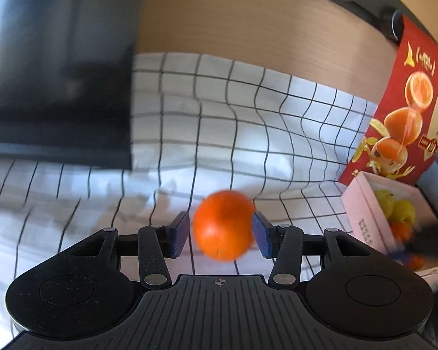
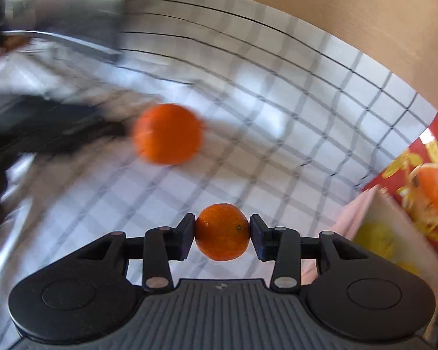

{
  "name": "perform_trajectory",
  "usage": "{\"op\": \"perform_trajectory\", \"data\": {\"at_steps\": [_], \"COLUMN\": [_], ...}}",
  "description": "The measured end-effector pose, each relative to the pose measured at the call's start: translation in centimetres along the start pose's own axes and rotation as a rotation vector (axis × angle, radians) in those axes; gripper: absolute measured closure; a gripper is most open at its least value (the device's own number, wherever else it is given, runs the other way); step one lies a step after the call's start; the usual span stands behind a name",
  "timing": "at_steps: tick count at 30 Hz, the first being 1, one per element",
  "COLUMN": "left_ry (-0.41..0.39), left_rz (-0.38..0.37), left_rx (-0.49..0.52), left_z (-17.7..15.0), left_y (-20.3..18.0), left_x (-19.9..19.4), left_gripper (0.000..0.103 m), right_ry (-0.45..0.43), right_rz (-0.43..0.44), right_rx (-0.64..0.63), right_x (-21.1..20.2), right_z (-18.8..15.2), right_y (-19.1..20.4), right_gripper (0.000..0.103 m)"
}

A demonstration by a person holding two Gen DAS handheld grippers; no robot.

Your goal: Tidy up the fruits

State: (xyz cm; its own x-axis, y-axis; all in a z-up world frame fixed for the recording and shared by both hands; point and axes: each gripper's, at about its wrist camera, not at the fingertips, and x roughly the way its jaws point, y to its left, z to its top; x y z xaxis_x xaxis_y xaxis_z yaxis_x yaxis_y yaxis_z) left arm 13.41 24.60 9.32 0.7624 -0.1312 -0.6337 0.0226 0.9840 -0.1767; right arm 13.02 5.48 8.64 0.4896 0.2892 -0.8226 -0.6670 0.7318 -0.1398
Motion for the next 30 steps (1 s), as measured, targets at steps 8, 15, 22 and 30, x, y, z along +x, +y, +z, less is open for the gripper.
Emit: {"op": "perform_trajectory", "data": {"at_steps": [8, 15, 22, 30], "left_ry": [0.099, 0.207, 0.204, 0.267], "left_rz": [0.032, -0.047, 0.034, 0.050], "left_rx": [0.152, 0.241, 0.274, 0.256], "left_z": [1.4, 1.2, 0.6, 0.3], "left_y": [-1.3, -3.0, -4.2, -2.3], "left_x": [3.3, 3.9, 4.7, 6.5], "left_gripper": [0.047, 0.044, 0.040, 0.030], "right_ry": [-0.018, -0.022, -0.045, -0.051], "right_rz": [-0.028, -0.035, -0.049, -0.027], "right_rx": [0.010, 0.115, 0.146, 0.230], "right_x": [-1.7, -2.1, -2.9, -3.3], "right_z": [-7.4, -11.7, -13.6, -15.1], "right_y": [3.6, 3.0, 2.8, 1.9], "right_gripper": [0.063, 0.062, 0.062, 0.054]}}
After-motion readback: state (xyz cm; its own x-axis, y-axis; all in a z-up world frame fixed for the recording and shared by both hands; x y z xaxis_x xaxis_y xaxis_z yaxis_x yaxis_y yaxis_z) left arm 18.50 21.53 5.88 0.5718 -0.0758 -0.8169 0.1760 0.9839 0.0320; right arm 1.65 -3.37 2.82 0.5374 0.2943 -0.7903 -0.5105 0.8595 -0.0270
